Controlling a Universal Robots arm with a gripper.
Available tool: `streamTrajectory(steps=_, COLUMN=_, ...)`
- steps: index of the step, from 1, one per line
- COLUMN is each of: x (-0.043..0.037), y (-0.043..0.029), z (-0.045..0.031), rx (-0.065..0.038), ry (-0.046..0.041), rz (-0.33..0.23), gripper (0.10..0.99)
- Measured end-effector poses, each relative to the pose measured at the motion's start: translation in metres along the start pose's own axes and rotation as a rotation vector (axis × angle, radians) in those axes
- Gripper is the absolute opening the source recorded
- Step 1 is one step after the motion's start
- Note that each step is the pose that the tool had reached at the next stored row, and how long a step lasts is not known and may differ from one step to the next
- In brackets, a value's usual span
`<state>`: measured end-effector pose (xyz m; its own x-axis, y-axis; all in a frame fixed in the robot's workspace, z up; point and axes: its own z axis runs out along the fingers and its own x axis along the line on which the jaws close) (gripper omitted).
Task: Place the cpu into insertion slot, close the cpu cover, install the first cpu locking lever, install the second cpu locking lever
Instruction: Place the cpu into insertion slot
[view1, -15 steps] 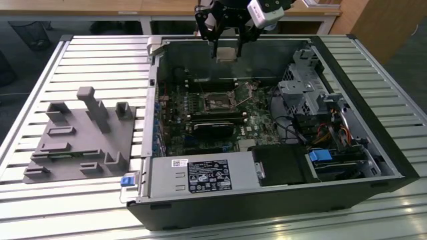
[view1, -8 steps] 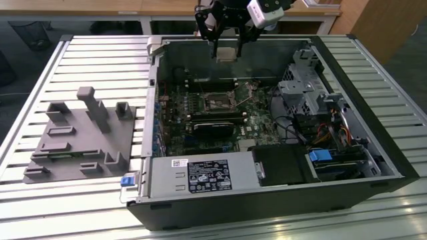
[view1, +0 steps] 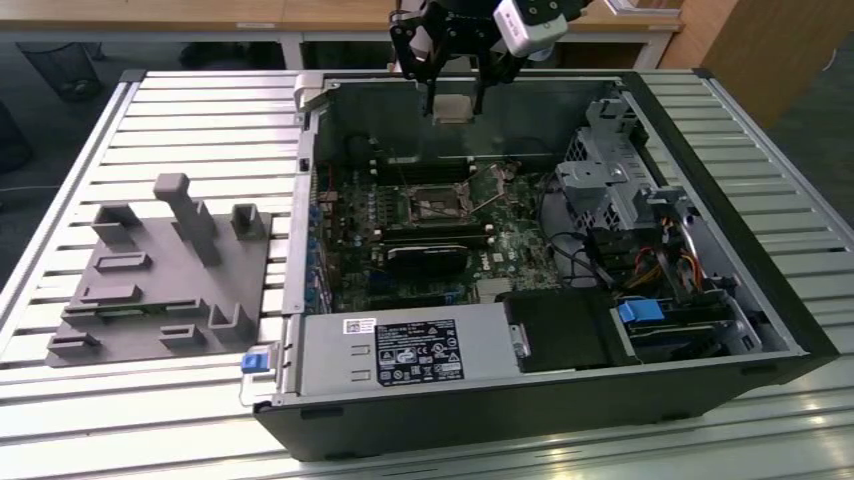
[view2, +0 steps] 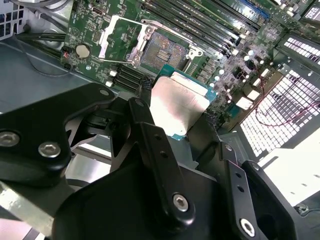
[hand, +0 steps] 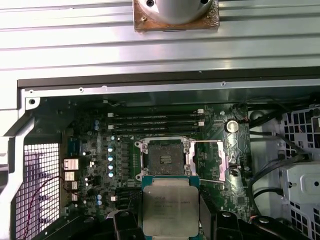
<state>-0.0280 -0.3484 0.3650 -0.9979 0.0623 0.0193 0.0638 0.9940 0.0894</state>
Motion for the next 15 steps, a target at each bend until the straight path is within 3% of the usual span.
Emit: streamTrajectory(steps=15, x=0.0000, y=0.0000, z=0.0000, rx=0.000, ry=-0.0012, rz=0.014, gripper=0.537)
